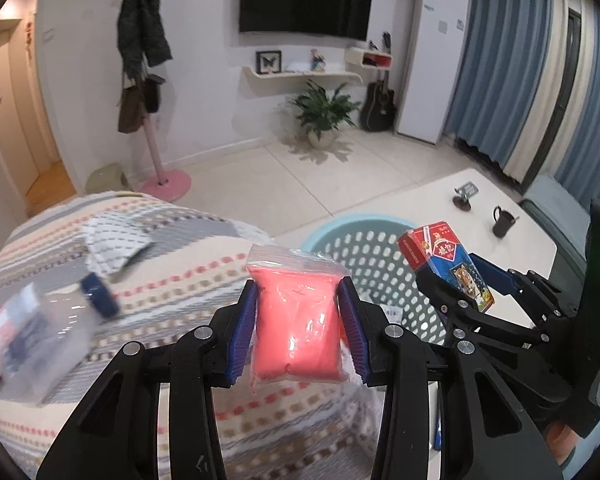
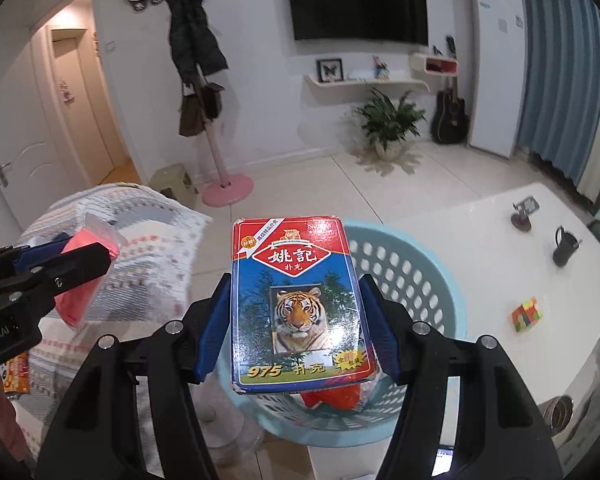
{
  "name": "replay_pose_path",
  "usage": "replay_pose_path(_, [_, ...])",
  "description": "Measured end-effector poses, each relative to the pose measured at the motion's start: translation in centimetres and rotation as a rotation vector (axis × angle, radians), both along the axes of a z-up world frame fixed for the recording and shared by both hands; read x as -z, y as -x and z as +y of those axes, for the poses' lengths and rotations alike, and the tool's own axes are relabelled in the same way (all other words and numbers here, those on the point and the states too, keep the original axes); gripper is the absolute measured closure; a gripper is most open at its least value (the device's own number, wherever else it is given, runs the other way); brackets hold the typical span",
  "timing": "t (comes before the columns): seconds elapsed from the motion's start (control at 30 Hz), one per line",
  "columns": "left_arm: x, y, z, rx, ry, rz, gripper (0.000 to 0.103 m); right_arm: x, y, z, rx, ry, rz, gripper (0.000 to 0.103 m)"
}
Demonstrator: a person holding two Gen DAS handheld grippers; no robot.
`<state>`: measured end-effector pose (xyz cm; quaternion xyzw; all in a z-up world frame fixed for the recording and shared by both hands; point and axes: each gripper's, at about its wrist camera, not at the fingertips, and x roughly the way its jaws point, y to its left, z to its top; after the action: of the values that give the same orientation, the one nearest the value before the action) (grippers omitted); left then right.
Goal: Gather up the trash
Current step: 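Carry the pink bag and card box over the basket while both tools open to drop them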
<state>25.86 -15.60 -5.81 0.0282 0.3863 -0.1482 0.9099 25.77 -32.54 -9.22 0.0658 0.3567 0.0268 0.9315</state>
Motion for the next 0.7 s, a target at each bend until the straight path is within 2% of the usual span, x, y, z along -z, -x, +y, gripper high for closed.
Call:
replay_pose_path(0.27, [2.8, -1.6, -2.4, 0.035, -0.01, 0.066, 0.063, 3.5, -1.3, -2.1, 0.043, -0.04, 0.089, 0.043])
replay_pose_path(0.33, [3.1, -1.7, -2.7, 0.041, -0.009, 0.074, 0.058, 3.8, -1.4, -2.4, 0.051, -0.046, 0.1, 0.043])
replay_pose_path(0.4, [3.1, -1.7, -2.7, 0.04, -0.004, 0.073, 0.049, 4.1, -1.4, -2.5, 0.054, -0.053, 0.11, 0.043])
replay_pose_path(0.53, [2.7, -1.3, -2.5, 0.039, 0.012, 0.06, 0.042, 3.9, -1.4, -2.4, 0.055, -0.051, 0.109, 0.042])
replay_pose_path(0.6, [2.3, -1.1, -2.1, 0.041, 0.021, 0.054, 0.037, 3.6, -1.2, -2.3, 0.053, -0.058, 0.105, 0.039])
replay_pose_path(0.7, [1.6, -0.5, -1.6, 0.039, 0.027, 0.038, 0.036, 3.1, -1.0, -2.2, 0.053, -0.055, 0.102, 0.037])
